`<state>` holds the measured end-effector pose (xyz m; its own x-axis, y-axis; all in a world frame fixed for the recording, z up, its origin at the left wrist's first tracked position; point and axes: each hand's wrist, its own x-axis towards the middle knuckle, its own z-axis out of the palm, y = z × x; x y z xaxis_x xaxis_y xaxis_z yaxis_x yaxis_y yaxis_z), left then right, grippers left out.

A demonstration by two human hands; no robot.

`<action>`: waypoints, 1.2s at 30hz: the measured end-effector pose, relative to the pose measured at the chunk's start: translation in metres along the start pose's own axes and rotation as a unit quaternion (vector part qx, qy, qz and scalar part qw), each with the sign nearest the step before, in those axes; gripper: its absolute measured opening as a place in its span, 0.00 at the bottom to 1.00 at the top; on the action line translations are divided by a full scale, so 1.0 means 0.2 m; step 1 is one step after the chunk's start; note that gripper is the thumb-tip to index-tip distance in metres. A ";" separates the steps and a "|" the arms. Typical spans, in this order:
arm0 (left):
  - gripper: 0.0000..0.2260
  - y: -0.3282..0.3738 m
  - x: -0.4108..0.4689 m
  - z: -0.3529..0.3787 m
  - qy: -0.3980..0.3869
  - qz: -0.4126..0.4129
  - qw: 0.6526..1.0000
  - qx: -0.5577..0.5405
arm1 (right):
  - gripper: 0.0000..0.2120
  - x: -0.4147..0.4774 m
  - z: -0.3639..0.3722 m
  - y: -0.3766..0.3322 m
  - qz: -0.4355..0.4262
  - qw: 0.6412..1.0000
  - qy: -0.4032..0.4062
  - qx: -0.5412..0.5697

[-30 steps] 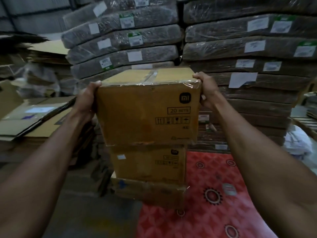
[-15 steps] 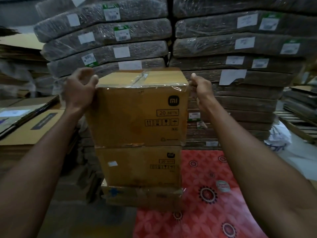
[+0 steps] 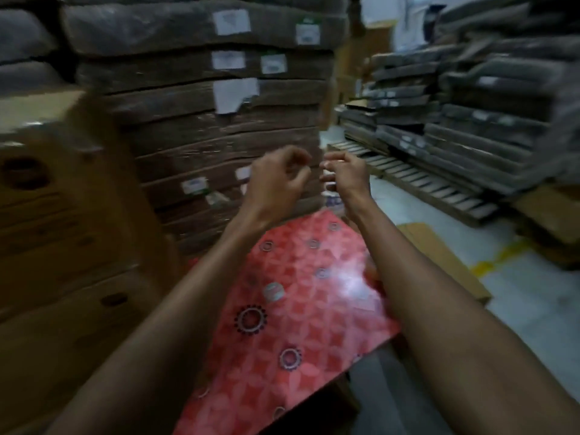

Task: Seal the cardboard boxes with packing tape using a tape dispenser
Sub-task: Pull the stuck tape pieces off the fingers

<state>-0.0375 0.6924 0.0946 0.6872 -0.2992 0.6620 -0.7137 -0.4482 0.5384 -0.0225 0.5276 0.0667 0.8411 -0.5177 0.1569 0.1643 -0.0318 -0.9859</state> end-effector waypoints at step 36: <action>0.49 -0.66 -0.88 4.67 -0.216 -0.714 0.634 -0.205 | 0.37 1.52 -3.30 3.22 0.419 0.858 0.087 -0.284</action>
<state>0.0623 0.0173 -0.5814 0.5819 -0.0781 -0.8095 0.7628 -0.2926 0.5766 -0.0021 -0.2146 -0.5597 0.4440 -0.6807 -0.5826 -0.7793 0.0275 -0.6260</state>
